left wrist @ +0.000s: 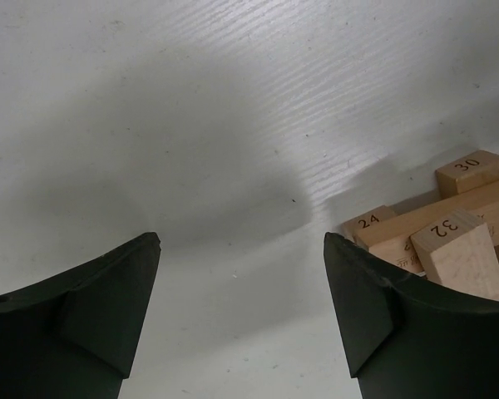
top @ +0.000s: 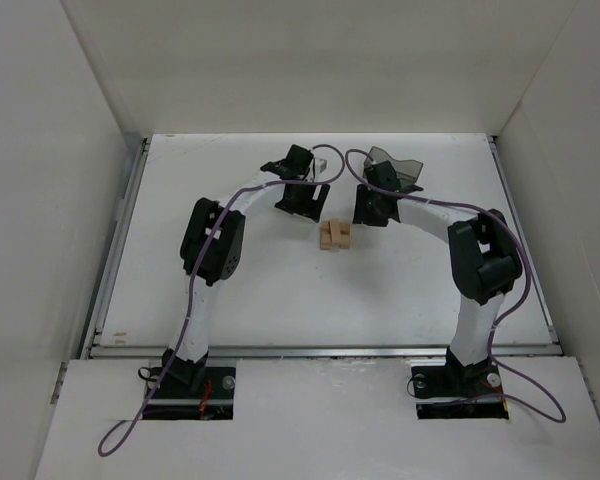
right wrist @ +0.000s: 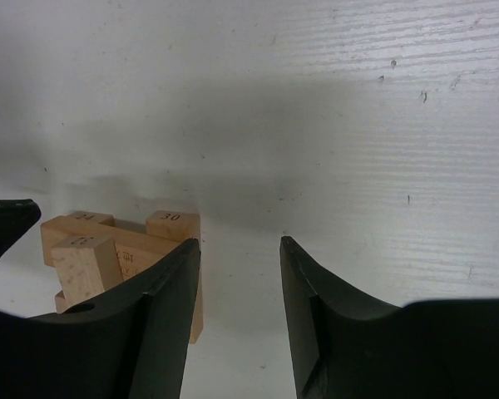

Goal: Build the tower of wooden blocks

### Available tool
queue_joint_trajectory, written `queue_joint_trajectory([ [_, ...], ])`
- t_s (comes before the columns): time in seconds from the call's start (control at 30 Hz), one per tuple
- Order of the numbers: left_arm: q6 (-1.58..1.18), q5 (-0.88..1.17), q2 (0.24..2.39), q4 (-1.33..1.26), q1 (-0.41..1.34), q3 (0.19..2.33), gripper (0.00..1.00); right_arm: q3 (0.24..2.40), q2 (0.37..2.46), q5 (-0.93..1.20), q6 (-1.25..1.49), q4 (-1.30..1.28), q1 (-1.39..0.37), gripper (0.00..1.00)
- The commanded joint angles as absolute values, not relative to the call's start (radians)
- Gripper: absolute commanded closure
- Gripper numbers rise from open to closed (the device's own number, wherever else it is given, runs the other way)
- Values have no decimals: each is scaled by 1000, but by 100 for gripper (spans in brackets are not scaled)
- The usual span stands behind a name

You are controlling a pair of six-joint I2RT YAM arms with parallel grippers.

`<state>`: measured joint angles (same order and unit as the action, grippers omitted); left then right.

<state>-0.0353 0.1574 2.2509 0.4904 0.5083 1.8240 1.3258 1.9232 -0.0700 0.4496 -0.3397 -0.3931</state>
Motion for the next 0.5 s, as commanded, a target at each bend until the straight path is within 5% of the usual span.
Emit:
queue_joint_trajectory([
  [0.0, -49, 153, 2258, 503, 502, 1868, 23, 1309, 1924, -43, 462, -290, -394, 51],
  [0.47, -58, 184, 2267, 503, 520, 1868, 23, 1290, 1905, -23, 462, -281, -394, 51],
])
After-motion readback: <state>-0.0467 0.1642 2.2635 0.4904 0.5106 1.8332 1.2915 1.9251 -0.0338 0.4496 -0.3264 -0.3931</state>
